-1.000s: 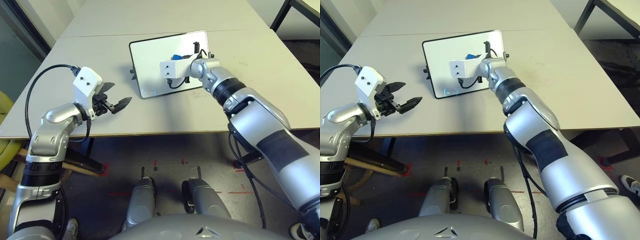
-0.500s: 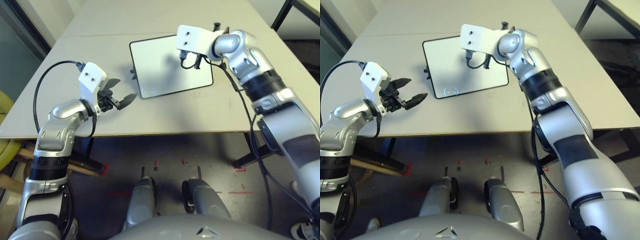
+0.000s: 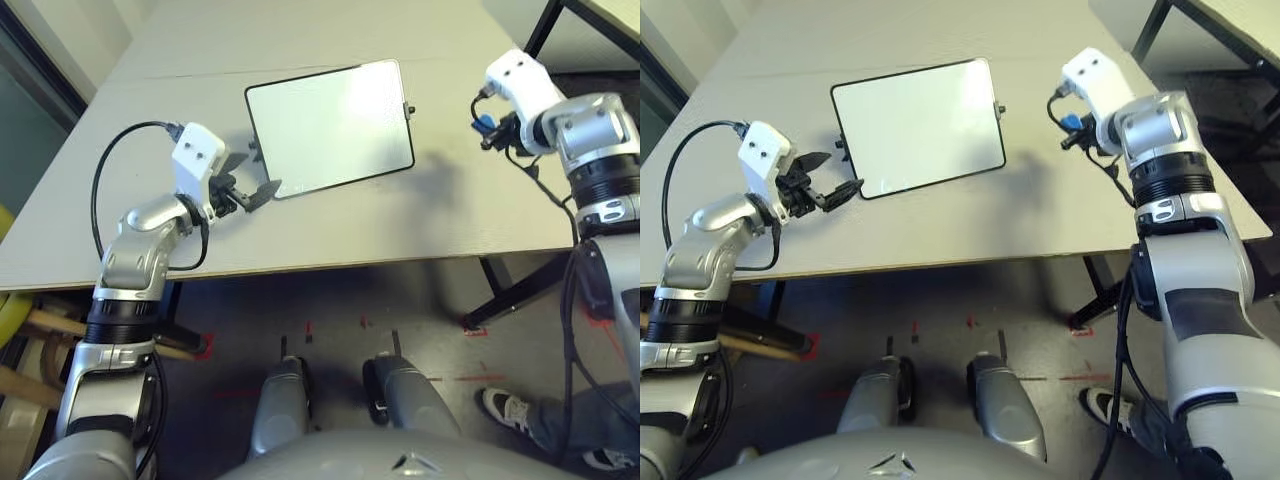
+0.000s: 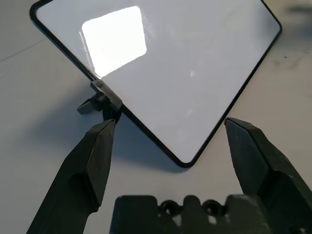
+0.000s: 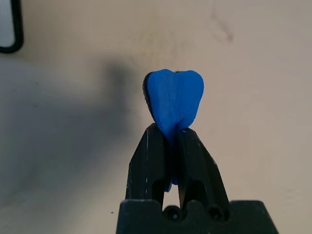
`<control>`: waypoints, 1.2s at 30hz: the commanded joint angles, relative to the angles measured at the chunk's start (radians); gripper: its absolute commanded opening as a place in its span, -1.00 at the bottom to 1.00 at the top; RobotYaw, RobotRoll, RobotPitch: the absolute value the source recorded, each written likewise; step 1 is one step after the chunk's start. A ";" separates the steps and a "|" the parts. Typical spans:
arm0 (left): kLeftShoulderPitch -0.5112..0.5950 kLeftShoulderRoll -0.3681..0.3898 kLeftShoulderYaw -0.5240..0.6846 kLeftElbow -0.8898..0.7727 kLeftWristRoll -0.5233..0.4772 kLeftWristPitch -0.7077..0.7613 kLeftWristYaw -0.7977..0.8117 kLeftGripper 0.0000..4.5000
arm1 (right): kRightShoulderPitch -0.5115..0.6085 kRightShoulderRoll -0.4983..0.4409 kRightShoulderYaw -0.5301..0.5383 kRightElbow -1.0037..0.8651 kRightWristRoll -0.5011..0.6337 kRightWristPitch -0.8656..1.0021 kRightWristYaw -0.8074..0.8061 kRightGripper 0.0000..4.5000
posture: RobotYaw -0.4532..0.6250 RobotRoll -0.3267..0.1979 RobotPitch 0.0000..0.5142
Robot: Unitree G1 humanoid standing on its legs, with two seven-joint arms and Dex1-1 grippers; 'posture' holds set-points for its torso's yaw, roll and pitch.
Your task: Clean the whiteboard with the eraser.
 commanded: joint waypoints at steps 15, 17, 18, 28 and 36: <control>0.063 0.034 0.079 -0.055 0.016 0.012 0.059 1.00 | -0.018 0.117 -0.043 0.245 0.050 -0.273 -0.195 -0.94 | -0.21 0.25 -0.55; 0.065 0.034 0.083 -0.053 0.017 0.012 0.063 1.00 | -0.007 0.127 -0.059 0.249 0.067 -0.288 -0.206 -0.61 | -0.21 0.25 -0.55; 0.064 0.033 0.085 -0.049 0.019 0.012 0.069 1.00 | -0.003 0.130 -0.069 0.249 0.075 -0.297 -0.213 -0.49 | -0.21 0.25 -0.55; -0.032 0.047 0.168 0.149 0.058 -0.018 0.211 1.00 | 0.027 0.072 -0.240 0.187 0.227 -0.472 -0.253 0.99 | -0.23 0.25 -0.53; -0.219 0.121 0.254 0.530 0.095 -0.130 0.344 1.00 | 0.153 0.002 -0.346 0.034 0.352 -0.630 -0.177 0.99 | -0.34 0.25 -0.49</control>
